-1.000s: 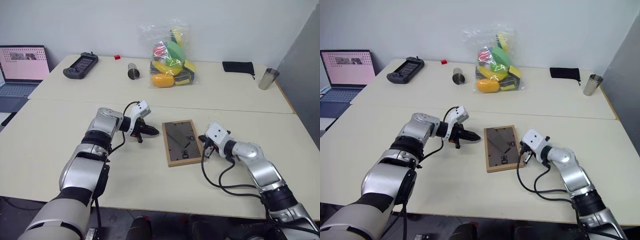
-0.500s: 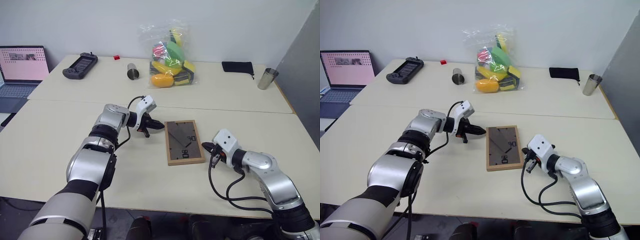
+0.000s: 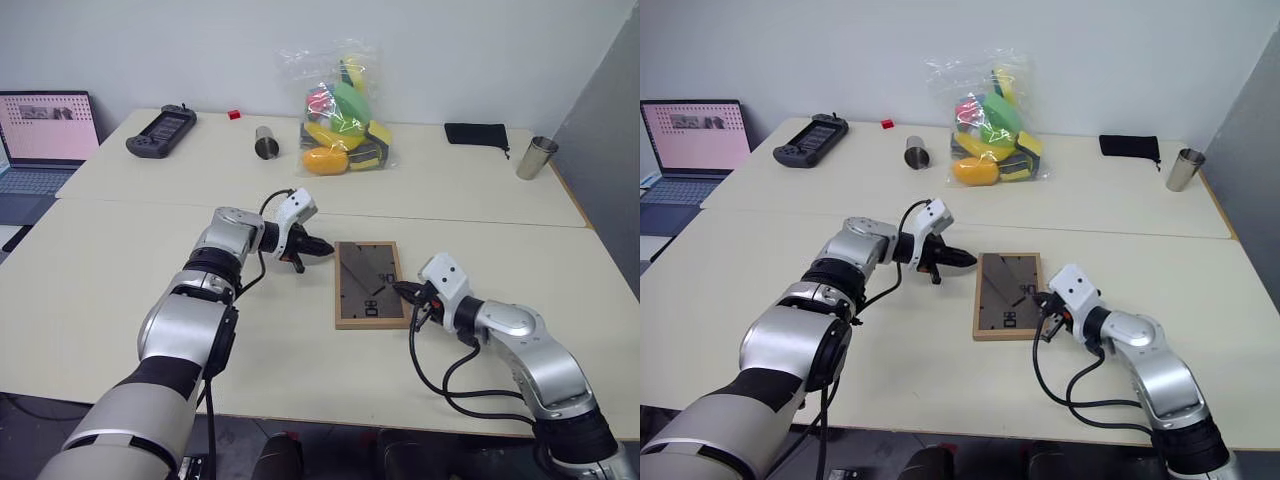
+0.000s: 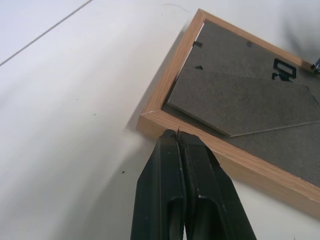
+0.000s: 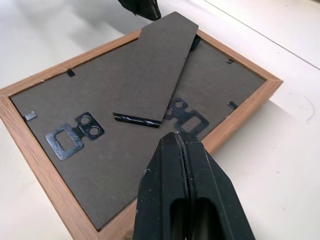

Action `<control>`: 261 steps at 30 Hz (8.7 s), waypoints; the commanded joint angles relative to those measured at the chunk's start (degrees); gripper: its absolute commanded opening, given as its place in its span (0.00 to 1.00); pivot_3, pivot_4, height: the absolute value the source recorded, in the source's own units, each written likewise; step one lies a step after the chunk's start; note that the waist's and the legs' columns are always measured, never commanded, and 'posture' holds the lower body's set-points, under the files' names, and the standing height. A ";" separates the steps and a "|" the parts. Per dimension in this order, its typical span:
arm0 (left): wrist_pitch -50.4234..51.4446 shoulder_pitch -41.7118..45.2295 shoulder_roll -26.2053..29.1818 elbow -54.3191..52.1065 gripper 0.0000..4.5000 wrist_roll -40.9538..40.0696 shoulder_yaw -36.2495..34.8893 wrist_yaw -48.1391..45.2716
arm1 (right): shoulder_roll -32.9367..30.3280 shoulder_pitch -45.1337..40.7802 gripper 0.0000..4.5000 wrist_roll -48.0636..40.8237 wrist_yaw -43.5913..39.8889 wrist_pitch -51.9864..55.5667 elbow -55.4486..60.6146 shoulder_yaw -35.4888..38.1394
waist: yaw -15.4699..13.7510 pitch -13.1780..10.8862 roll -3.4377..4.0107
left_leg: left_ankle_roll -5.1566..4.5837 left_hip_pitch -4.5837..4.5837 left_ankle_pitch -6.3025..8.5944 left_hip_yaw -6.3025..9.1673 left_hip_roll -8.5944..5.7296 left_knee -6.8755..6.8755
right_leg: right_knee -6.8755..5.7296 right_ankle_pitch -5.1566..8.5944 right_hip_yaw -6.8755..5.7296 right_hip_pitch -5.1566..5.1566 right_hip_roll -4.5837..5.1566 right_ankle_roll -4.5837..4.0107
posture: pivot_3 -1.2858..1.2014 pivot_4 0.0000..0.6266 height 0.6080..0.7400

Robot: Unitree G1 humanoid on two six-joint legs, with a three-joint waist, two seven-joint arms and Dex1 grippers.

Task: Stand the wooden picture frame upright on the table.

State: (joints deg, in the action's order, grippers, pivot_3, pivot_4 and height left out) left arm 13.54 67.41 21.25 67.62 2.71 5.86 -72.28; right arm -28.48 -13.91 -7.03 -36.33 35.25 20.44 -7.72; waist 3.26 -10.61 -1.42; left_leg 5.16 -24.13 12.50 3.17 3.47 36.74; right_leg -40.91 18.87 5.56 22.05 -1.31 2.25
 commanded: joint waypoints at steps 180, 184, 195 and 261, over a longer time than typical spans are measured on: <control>72.69 -24.66 8.04 -43.99 0.30 -43.85 -9.00 26.41 | 2.30 -3.44 0.00 2.88 0.21 -8.30 -5.64 -2.90 | -0.10 0.01 0.07 | 0.04 0.24 0.00 0.01 0.01 -0.33 | 0.33 0.11 0.01 -0.17 0.06 0.18 | 0.52 0.24 1.00; 73.32 -25.05 8.54 -45.16 0.50 -44.15 -8.65 25.43 | 0.48 -2.13 0.00 3.56 -0.34 -9.33 -6.16 -2.58 | -0.10 0.01 0.07 | 0.04 0.24 0.00 0.01 0.02 -0.36 | 0.33 0.09 0.01 -0.15 0.05 0.15 | 0.52 0.24 1.00; 74.09 -24.35 9.48 -44.02 0.76 -44.39 -10.40 22.98 | -5.77 1.63 0.00 5.05 -1.71 -12.24 -7.52 -1.83 | -0.07 0.01 0.07 | 0.03 0.24 0.00 0.00 0.01 -0.37 | 0.34 0.12 0.02 -0.15 0.05 0.19 | 0.52 0.24 1.00; 69.12 -17.60 10.24 -36.77 0.29 -39.25 2.88 7.49 | 0.65 -0.43 0.00 1.34 1.70 -3.51 0.48 -4.29 | -0.12 0.01 0.06 | 0.03 0.21 0.00 0.02 0.02 -0.46 | 0.47 0.11 0.00 -0.14 0.04 0.17 | 0.52 0.24 1.00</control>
State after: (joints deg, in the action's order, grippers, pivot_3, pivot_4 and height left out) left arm 82.30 49.09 30.42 31.89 -36.36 9.40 -64.54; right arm -27.72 -13.69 -5.65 -34.70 32.93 20.01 -13.05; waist 3.14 -10.60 -1.35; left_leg 5.19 -23.91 12.50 3.19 3.49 36.29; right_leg -40.44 18.98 5.56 21.91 -1.28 2.42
